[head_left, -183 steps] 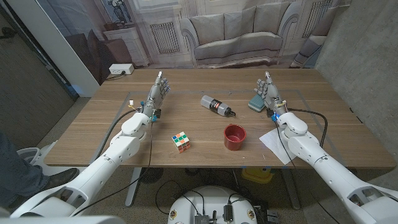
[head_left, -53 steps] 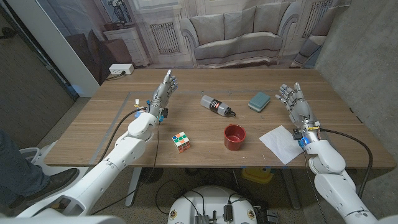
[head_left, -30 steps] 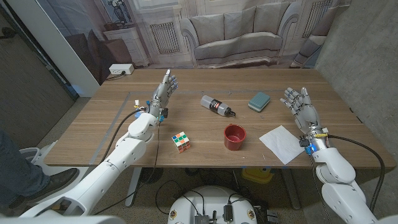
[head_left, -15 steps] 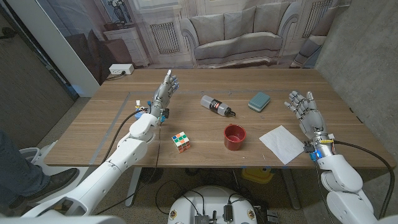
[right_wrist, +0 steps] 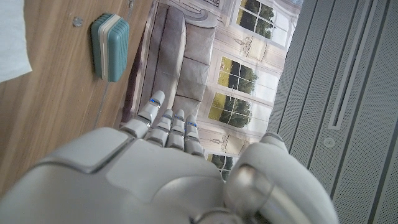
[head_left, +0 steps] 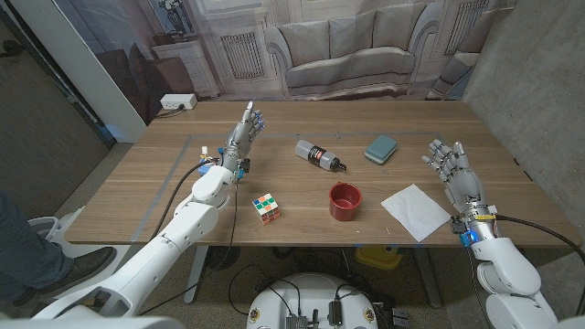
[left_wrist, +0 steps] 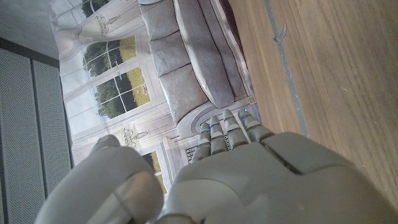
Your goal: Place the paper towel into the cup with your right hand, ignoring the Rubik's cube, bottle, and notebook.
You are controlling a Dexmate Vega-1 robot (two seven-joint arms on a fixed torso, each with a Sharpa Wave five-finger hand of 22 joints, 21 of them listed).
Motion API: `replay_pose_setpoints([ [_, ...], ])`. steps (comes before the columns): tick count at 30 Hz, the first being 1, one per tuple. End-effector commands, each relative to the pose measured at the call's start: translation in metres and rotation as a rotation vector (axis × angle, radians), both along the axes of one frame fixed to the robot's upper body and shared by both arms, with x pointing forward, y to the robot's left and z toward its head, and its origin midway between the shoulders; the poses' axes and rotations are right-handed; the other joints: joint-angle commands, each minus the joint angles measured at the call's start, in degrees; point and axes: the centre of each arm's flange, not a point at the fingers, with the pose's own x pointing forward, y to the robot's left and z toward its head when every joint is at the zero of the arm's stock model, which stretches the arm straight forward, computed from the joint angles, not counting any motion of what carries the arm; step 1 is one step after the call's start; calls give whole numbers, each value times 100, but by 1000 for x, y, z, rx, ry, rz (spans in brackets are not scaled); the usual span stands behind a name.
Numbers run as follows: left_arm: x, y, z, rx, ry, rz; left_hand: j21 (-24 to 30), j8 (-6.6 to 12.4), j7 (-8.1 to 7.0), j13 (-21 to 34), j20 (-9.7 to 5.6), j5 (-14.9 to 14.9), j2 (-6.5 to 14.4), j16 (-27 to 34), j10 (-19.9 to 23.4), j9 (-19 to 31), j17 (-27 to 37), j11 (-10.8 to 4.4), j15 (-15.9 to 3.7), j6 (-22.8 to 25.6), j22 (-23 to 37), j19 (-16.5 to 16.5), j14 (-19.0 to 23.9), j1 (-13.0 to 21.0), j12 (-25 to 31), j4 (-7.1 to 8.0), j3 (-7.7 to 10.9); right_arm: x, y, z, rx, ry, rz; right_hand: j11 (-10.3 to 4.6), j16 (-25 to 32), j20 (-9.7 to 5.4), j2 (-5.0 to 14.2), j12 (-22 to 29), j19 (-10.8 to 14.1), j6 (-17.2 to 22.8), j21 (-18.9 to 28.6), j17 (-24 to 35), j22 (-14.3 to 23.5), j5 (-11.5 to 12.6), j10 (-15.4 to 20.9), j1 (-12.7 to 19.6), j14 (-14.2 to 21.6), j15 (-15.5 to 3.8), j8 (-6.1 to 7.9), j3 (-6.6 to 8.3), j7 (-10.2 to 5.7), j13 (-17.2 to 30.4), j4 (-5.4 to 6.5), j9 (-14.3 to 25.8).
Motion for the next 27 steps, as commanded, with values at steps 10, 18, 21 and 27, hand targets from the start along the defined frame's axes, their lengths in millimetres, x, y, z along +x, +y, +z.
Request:
replay_pose_setpoints([
  [10,-5,-1,1,1,-7,6,-11,8,-3,27,-57,17,55,21,104,12,26,-25,-41,114,22,108,115,27,-10,4,-63,-20,-4,-22,17,-3,-36,-18,-8,-355,24,15,80,88,-43,15,24,-15,89,75,80,-27,0,-7,-19,5,-34,20],
  [18,-6,-1,2,5,-12,6,-14,6,-6,27,-57,17,59,25,124,12,26,-19,-26,131,22,118,147,33,-12,2,-72,-23,-3,-25,-3,-1,-60,-20,-12,-355,34,23,91,104,-65,13,25,-13,128,107,95,-35,0,0,-27,6,-53,21],
  [21,-5,-4,1,3,-10,1,-14,4,-7,27,-57,17,61,26,125,12,26,-8,-23,133,22,124,157,35,-14,2,-75,-22,-1,-27,-6,2,-57,-15,-7,-362,38,23,100,112,-73,13,25,-12,135,121,118,-51,0,4,-39,6,-61,22],
  [27,-3,-7,-1,17,5,-9,-18,-2,1,27,-55,16,65,24,130,12,27,-14,-21,136,22,129,170,39,-20,1,-82,-20,2,-31,2,1,-55,-31,-11,-360,43,25,109,131,-91,13,26,-11,156,140,126,-51,2,6,-45,7,-73,23],
])
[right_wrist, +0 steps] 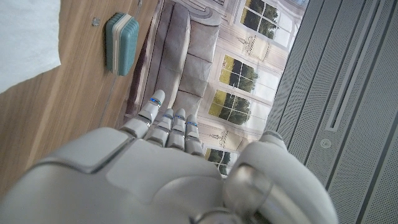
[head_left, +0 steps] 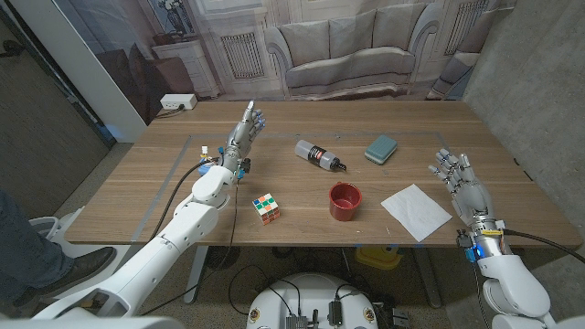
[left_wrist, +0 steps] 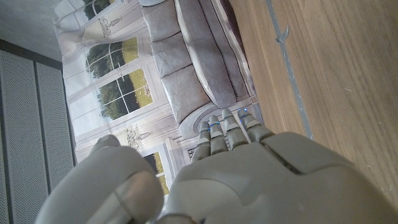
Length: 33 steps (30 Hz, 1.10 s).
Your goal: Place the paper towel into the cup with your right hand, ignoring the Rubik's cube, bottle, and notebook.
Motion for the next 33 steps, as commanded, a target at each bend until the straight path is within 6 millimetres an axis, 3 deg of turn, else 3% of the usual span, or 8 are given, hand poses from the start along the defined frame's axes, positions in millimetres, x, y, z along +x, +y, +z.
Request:
replay_pose_setpoints([
  [1,2,-5,-2,15,15,-12,-19,-2,0,28,-45,16,43,23,68,13,26,7,22,37,22,79,69,17,-21,9,-43,0,4,-8,-6,0,-15,2,-12,-340,0,24,49,69,-38,12,26,-11,59,55,67,12,1,-1,11,7,-36,23],
  [20,-1,1,-3,3,14,2,-32,-13,-8,28,-32,15,55,6,78,13,27,16,24,56,23,83,68,27,-37,7,-64,-5,14,1,-154,-15,-173,-21,-15,-342,-6,30,97,99,-86,15,29,-8,123,83,108,-35,-5,-12,-41,8,-61,26],
  [33,3,-2,7,31,12,-10,-37,-21,-4,29,-36,16,65,1,94,14,28,4,17,65,23,90,81,35,-43,5,-77,-10,20,4,-230,-43,-298,-48,-6,-319,-23,45,162,217,-132,14,32,12,217,131,196,-80,20,-24,-114,10,-100,28],
])
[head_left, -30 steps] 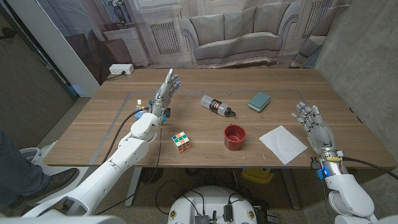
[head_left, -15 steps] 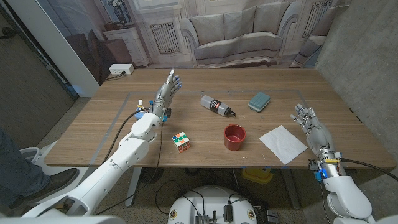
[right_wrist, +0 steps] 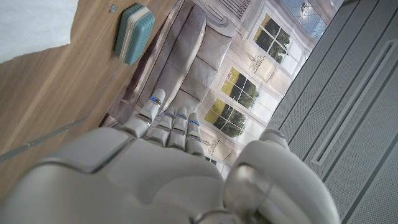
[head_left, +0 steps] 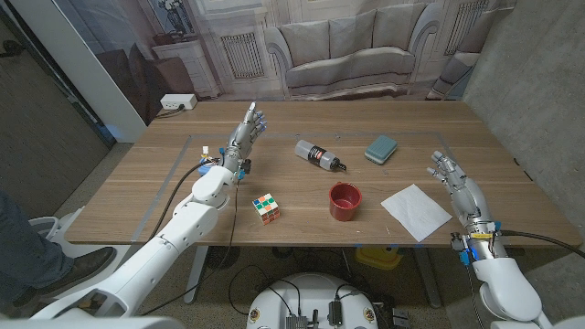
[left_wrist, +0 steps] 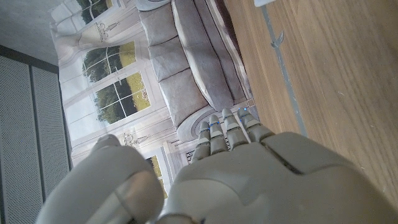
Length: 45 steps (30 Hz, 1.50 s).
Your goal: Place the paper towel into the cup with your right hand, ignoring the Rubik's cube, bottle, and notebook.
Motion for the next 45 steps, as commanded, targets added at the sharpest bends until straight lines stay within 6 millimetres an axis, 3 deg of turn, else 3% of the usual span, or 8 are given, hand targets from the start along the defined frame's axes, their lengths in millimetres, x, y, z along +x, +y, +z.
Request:
replay_pose_setpoints([
  [1,4,-2,6,11,-3,-12,6,-22,-5,29,-29,16,44,0,35,14,28,13,-13,65,23,39,51,14,-8,13,-21,-4,5,4,-85,-16,-102,-6,-6,-319,0,46,40,64,-43,14,32,13,55,65,63,-20,19,5,-24,10,-35,28],
  [45,8,7,1,-29,-14,2,-16,-48,-1,31,-22,13,66,-17,47,16,31,13,-4,83,24,40,67,31,-39,11,-75,-11,29,11,-478,25,-503,-52,-43,-303,22,0,63,6,-171,20,36,70,40,129,46,-58,-35,-4,-97,13,-79,33],
])
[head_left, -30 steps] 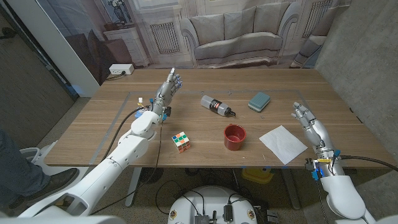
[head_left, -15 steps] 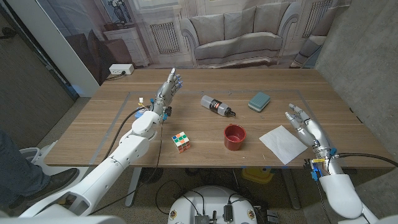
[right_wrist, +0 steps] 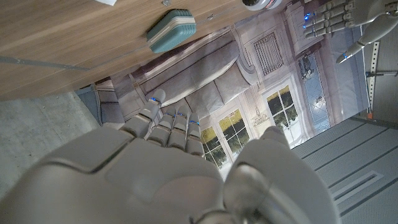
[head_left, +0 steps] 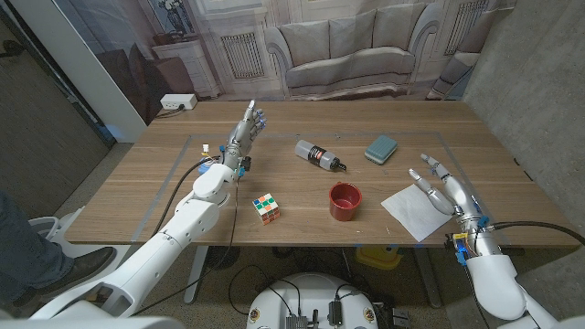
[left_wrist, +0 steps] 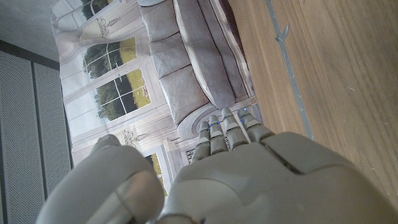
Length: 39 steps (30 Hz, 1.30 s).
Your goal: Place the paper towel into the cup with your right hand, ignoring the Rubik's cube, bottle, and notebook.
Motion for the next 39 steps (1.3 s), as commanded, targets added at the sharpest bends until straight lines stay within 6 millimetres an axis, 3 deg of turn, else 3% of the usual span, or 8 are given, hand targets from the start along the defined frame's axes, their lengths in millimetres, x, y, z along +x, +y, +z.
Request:
replay_pose_setpoints([
  [1,0,4,-1,-12,-4,6,-16,-2,2,31,-23,13,43,-17,48,16,31,14,23,22,24,41,36,8,-6,11,-28,-4,7,2,-95,-15,-91,-35,3,-305,7,0,65,-2,-41,7,7,49,32,57,18,-26,-3,-3,-50,13,-34,33],
  [21,-4,12,-6,-35,-10,16,-20,-5,20,32,-18,12,54,-14,75,17,31,43,37,44,24,48,63,15,-9,11,-52,-11,23,3,-359,-73,-240,-186,15,-352,-15,35,159,229,-152,6,10,139,217,118,142,-158,56,-33,-212,15,-88,38],
  [39,-6,16,-8,-43,-20,14,-23,-6,23,32,-18,11,67,-18,93,18,32,15,47,71,25,57,74,21,-14,12,-77,-9,24,1,-360,-3,-241,-223,-5,-353,20,23,163,359,-243,1,12,217,256,234,156,-189,74,-9,-301,15,-151,39],
])
